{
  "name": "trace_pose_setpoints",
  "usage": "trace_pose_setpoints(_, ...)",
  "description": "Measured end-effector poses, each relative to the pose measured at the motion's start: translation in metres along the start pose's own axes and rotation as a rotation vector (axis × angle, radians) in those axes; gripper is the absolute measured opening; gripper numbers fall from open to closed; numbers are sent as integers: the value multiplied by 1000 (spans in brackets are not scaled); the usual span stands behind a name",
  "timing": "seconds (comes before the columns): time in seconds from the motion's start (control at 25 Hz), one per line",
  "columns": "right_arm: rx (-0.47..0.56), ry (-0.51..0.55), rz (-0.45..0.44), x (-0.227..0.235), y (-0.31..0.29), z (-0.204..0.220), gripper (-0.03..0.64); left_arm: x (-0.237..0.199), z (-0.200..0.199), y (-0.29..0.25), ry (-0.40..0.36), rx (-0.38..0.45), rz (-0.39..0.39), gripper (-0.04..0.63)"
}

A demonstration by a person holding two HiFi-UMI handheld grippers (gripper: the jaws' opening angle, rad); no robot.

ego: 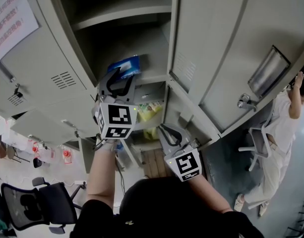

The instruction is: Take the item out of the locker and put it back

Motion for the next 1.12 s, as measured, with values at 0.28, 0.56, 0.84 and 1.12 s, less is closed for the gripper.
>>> trace_pose_setpoints(0.28,-5,0,5,1,1,1,25,5,-3,2,-11,15,22,216)
trace_pose_setpoints(0.56,-5,-4,7,2,4,2,25,14,-2,3,-57,-11,39,246)
trace_pose_setpoints(0.84,-18,-3,0,-1,5,3,25,18,4,3,-73,-34,32,260)
trace_pose_setpoints(1.12,-23,4,-1,-4,7,6,25,22,14,5,-81,-55,24,270)
Point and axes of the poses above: the fingertips, and each gripper's own axes: y backward along the fingers, x to its right, z out of its underside, the point moved 5 cm from there along y, backward along the fingers, and after that the axes turned 15 degrees about -x, right-handed, at the moved point
